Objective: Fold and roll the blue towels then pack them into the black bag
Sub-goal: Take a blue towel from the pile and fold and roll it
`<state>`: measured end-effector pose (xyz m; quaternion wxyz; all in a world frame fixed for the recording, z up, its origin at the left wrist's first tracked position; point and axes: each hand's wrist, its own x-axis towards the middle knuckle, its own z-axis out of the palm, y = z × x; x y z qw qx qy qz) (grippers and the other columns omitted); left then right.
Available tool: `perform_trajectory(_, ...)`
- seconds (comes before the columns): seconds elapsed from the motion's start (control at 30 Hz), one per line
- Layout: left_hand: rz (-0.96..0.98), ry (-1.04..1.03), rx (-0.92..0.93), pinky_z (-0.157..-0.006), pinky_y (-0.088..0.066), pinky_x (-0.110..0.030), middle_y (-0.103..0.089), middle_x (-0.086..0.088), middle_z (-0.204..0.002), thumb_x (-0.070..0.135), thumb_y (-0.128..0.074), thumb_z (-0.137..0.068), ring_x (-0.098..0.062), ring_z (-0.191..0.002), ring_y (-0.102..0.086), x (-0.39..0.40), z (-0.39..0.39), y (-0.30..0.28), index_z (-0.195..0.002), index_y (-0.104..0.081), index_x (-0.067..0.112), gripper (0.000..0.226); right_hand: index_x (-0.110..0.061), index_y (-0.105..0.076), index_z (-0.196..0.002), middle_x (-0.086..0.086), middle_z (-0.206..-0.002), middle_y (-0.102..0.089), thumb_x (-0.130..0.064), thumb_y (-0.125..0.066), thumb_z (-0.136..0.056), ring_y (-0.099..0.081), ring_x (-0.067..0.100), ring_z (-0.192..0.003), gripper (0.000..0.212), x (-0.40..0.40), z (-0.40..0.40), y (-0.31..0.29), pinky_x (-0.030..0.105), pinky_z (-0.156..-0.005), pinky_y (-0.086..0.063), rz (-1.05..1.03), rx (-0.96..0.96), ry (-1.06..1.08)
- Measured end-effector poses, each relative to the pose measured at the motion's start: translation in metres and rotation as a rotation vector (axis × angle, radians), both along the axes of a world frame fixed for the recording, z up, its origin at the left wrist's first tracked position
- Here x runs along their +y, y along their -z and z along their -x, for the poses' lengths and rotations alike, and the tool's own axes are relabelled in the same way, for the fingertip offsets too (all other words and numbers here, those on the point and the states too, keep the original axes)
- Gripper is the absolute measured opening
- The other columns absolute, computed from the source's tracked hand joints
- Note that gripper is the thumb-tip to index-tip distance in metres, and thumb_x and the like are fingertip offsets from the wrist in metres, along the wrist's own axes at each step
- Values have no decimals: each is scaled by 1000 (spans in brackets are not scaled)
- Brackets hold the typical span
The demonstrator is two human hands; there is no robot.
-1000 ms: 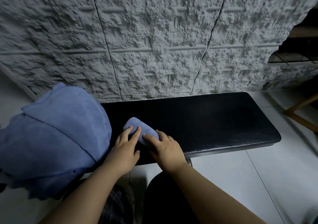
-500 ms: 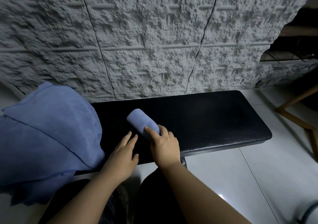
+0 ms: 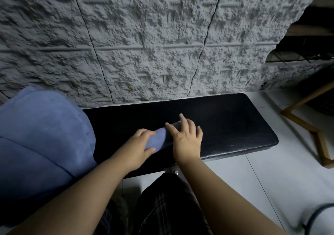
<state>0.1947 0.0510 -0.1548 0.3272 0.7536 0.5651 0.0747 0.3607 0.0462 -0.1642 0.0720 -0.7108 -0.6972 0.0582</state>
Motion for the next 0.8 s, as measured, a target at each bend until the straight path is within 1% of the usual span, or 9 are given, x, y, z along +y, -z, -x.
perform_trajectory(0.07, 2, -38, -56, -93, -29, -16, -24, 7, -137, 30, -58, -91, -9, -113, -41, -6, -10, 4, -141, -34, 23, 56, -25, -52, -131, 16, -128, -43, -7, -60, -81, -47, 35, -109, 54, -9, -2, 3, 41, -82, -42, -151, 125, 73)
perform_trajectory(0.1, 17, -51, -84, -90, -28, -14, -22, 8, -133, 29, -58, -91, -6, -108, -41, -9, -16, 6, -143, -33, 23, 57, -16, -59, -119, 11, -111, -49, -3, -62, -76, -51, 28, -91, 45, -15, -4, 5, 29, -68, -41, -203, 240, 81)
perform_trajectory(0.17, 59, -48, -143, -85, -28, -9, -18, 9, -124, 25, -56, -92, -4, -100, -42, -13, -27, 12, -145, -28, 21, 60, -10, -59, -103, 1, -98, -46, 0, -55, -80, -47, 19, -80, 25, -25, -7, 8, 19, -62, -34, -210, 437, 87)
perform_trajectory(0.27, 135, -24, -215, -77, -32, -2, -18, 6, -119, 12, -53, -91, -2, -89, -46, -13, -43, 16, -147, -21, 20, 65, -7, -60, -103, 1, -101, -51, -6, -52, -88, -52, 19, -86, 17, -33, -13, 10, 25, -69, -43, -190, 562, 108)
perform_trajectory(0.33, 168, -12, -256, -78, -32, 0, -20, 4, -120, 5, -51, -91, -1, -87, -45, -13, -52, 17, -148, -19, 19, 67, -8, -58, -114, 3, -116, -51, -15, -55, -90, -52, 18, -102, 26, -35, -16, 10, 25, -84, -44, -156, 579, 122)
perform_trajectory(0.4, 166, 30, -262, -84, -28, 1, -22, 6, -123, 2, -50, -90, -4, -99, -45, -14, -58, 17, -148, -18, 21, 68, -10, -50, -129, 3, -133, -43, -22, -55, -91, -47, 16, -117, 41, -35, -18, 8, 23, -95, -40, -113, 598, 146)
perform_trajectory(0.53, 79, 179, -195, -99, -15, -3, -27, 13, -129, -3, -49, -87, -5, -125, -31, -9, -58, 17, -147, -22, 21, 70, -13, -41, -136, -1, -143, -32, -27, -55, -90, -46, 13, -121, 50, -30, -23, 6, 20, -90, -38, -48, 695, 247)
perform_trajectory(0.63, 27, 227, -133, -94, 1, 6, -27, 12, -140, 2, -47, -90, 1, -128, -17, -5, -56, 14, -146, -24, 22, 64, -14, -41, -137, 7, -141, -32, -23, -61, -86, -47, 21, -117, 56, -29, -21, 14, 24, -91, -40, -92, 659, 218)
perform_trajectory(0.8, -82, 160, -61, -107, -7, -11, -29, 10, -150, 11, -47, -93, -8, -141, -15, -6, -60, 15, -145, -29, 25, 56, -18, -44, -137, 9, -136, -35, -3, -52, -82, -45, 22, -115, 58, -27, -27, 17, 22, -89, -37, -147, 618, 260)
